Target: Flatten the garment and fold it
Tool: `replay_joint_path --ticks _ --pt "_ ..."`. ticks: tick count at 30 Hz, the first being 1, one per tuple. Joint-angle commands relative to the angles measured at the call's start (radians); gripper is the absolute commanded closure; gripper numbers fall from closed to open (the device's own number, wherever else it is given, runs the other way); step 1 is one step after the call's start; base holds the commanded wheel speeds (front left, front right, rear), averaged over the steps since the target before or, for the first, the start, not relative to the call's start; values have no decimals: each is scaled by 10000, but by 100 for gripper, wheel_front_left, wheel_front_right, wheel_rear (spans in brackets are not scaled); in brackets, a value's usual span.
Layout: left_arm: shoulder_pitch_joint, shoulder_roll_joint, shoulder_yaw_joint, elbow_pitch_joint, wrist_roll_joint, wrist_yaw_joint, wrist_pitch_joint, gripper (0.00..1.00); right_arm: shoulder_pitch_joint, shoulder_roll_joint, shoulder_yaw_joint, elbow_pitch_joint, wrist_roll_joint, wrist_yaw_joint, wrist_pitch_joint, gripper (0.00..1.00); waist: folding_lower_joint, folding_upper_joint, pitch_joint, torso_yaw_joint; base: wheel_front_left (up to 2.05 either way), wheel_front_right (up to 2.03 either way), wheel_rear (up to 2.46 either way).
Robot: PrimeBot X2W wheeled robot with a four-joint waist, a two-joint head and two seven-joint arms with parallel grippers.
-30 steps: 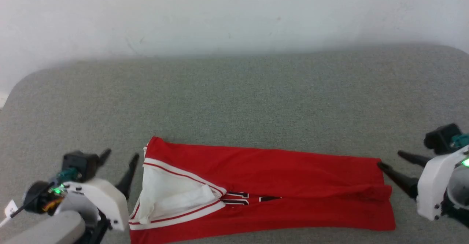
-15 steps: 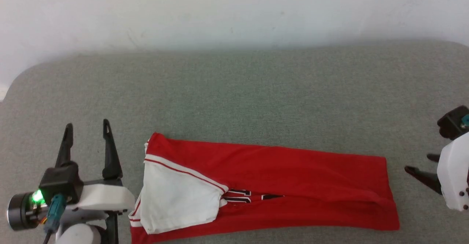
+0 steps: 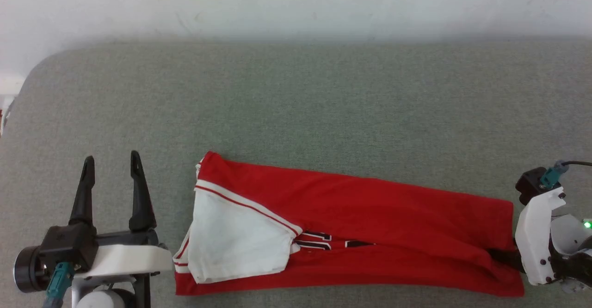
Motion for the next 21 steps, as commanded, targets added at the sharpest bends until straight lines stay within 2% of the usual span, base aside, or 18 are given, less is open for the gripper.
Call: replay_joint_path --ticks 1,4,5,6,10,14,21 --pt "-3 -199 210 50 213 -215 -47 0 313 294 249 207 -30 -7 -10 0 1 0 151 141 0 0 0" --pt "6 -553 553 171 614 -662 -47 0 469 524 485 321 50 -7 -70 0 1 0 219 148 0 0 0" --pt "5 -650 663 201 734 -788 -47 0 472 554 533 317 90 -7 -101 59 1 0 231 130 0 0 0" --pt "11 -734 763 239 848 -903 -47 0 446 566 542 302 134 -7 -187 100 1 0 232 104 0 0 0" --pt "82 -991 1117 360 1249 -1248 -47 0 136 439 531 152 138 -7 -557 100 1 0 83 -78 0 0 0" --pt "171 -1101 1296 422 1517 -1394 -47 0 -119 237 425 -86 183 -7 -821 100 1 0 -83 -221 0 0 0" --pt "373 -1284 1501 464 1903 -1565 -47 0 -531 -646 70 -635 246 -7 -1069 100 1 0 -378 -481 0 0 0"
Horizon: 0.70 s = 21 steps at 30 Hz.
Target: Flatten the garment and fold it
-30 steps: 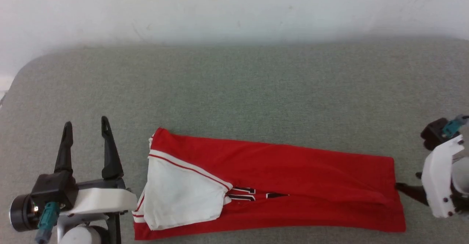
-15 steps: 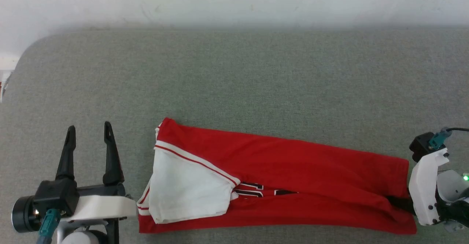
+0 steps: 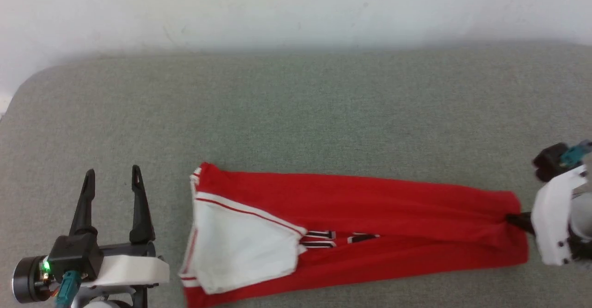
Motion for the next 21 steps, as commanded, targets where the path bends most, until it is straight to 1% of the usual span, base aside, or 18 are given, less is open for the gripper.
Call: replay_joint_path --ticks 1,7,10,12,16,21 --pt "142 -21 61 21 74 -82 -47 0 -106 -160 -95 19 25 -9 -51 100 -1 0 -89 -81 0 0 0" --pt "275 -70 113 -57 307 -95 -47 0 112 -1232 -685 361 -172 -9 113 100 -1 0 -205 -129 0 0 0" --pt "332 -93 110 -41 368 -83 -47 0 313 -1542 -905 580 -243 -9 211 100 -1 0 -268 -135 0 0 0" --pt "376 -105 97 -16 392 -86 -47 0 452 -1665 -939 432 -244 -9 210 100 -1 0 -317 -124 0 0 0" --pt "442 -121 58 28 435 -87 -47 0 620 -1684 -857 -739 -55 -9 168 100 -1 0 -392 -106 0 0 0" --pt "475 -118 30 21 462 -94 -47 0 664 -1471 -675 -2939 272 -9 376 100 -1 0 -398 -59 0 0 0"
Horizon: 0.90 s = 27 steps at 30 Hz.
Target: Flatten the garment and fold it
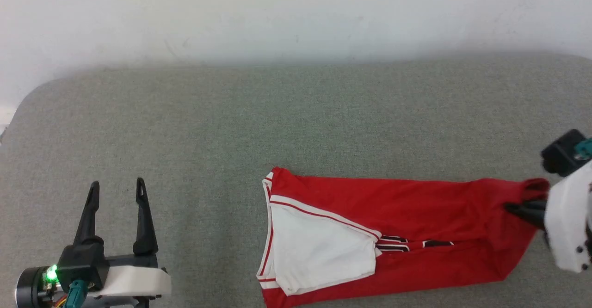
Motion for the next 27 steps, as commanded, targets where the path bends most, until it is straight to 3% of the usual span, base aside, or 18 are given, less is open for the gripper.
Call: replay_joint_path --ticks 1,7,12,19,27 --pt "88 -41 -9 1 121 -24 -47 0 84 126 64 -247 36 -7 27 100 0 0 29 27 0 0 0" --pt "-122 -70 -229 -1 185 -11 -47 0 -523 948 742 -1871 -113 -7 385 100 0 0 315 267 0 0 0" --pt "-456 -105 -413 35 190 31 -47 0 -1763 2177 1740 -1955 -421 -7 443 100 0 0 687 537 0 0 0" --pt "-943 -170 -712 184 154 59 -47 0 -3398 3885 3460 -352 -657 -7 234 100 0 0 1126 931 0 0 0" --pt "-1293 -239 -902 364 86 94 -47 0 -4221 5188 5017 2972 -748 -7 -604 100 0 0 1466 1226 0 0 0"
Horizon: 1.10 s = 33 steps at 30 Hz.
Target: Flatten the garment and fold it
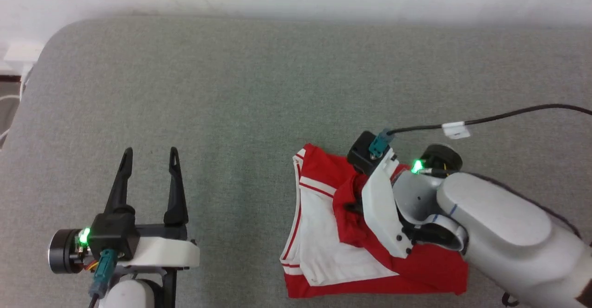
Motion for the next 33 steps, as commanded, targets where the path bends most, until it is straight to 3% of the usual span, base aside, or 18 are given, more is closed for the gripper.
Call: replay_joint_path --ticks 1,7,8,9,16,20,21,27,33 --pt "-190 -20 -26 46 -50 75 -47 0 -33 143 192 416 8 -7 -109 100 -2 0 142 126 0 0 0" --pt "-264 -61 -19 151 -89 158 -47 0 81 703 1160 2124 123 -7 -954 100 -2 0 123 102 0 0 0" --pt "-232 -65 -4 169 -89 168 -47 0 62 737 1302 2199 186 -7 -1063 89 -2 0 67 52 0 0 0" --pt "-182 -63 28 191 -85 182 -47 0 26 753 1408 2222 244 -7 -1200 0 -2 0 -16 -21 0 0 0" --pt "213 33 175 361 -69 126 -47 0 -387 203 1600 1288 254 -7 -3514 0 -2 0 -785 -502 0 0 0" --pt "473 96 274 374 -68 116 -47 0 -463 -468 995 813 -100 -7 -5186 0 -2 0 -1196 -806 0 0 0" --pt "473 96 274 374 -68 116 -47 0 -463 -468 995 813 -100 -7 -5186 0 -2 0 -1196 -806 0 0 0" --pt "850 130 376 335 -81 82 -47 0 27 -1057 -1210 929 -1104 -7 -7557 0 -2 0 -1529 -1227 0 0 0" --pt "1057 126 431 261 -60 115 -47 0 1287 -720 -4563 1347 -2750 -7 -8736 0 -2 0 -1698 -1493 0 0 0"
